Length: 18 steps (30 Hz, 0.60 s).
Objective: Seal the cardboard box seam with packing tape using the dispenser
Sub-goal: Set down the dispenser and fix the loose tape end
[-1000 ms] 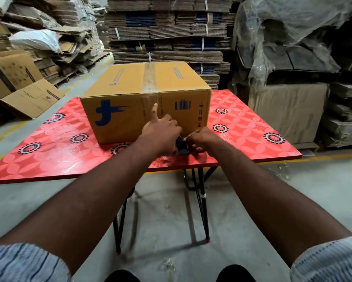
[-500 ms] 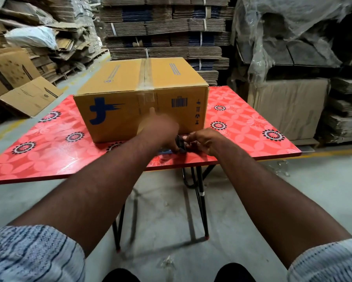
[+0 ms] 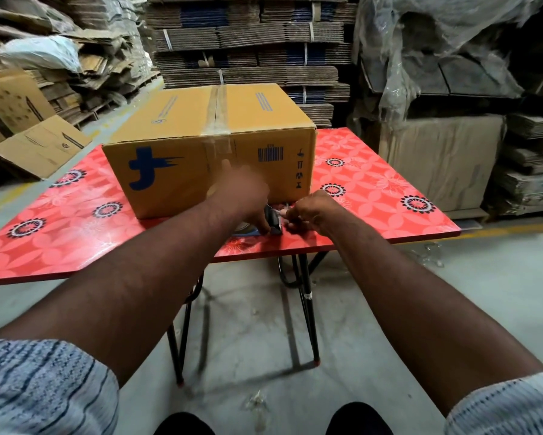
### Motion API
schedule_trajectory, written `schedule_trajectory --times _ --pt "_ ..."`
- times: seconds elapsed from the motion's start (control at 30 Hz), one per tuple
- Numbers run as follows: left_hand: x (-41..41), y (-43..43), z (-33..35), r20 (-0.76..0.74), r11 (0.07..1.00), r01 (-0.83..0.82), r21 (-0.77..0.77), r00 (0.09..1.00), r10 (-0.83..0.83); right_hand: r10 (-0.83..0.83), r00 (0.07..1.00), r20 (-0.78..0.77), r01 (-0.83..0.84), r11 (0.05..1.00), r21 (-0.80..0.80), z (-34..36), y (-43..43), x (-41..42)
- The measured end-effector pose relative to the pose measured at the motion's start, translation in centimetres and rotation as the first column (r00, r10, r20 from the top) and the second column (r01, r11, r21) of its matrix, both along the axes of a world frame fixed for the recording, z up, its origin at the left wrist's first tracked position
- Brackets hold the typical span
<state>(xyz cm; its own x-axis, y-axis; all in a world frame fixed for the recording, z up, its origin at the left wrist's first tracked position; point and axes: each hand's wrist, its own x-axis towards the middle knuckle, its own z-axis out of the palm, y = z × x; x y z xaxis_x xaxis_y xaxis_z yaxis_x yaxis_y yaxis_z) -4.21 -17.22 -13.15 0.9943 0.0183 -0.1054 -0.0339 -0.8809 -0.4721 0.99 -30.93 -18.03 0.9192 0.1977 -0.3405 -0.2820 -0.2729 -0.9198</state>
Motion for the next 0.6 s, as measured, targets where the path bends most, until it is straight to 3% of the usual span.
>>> schedule_trajectory --times 0.6 --pt "0.1 0.7 0.0 -0.003 0.999 0.019 -0.039 1.000 -0.019 0.028 0.999 0.019 -0.027 0.998 -0.060 -0.9 -2.0 1.6"
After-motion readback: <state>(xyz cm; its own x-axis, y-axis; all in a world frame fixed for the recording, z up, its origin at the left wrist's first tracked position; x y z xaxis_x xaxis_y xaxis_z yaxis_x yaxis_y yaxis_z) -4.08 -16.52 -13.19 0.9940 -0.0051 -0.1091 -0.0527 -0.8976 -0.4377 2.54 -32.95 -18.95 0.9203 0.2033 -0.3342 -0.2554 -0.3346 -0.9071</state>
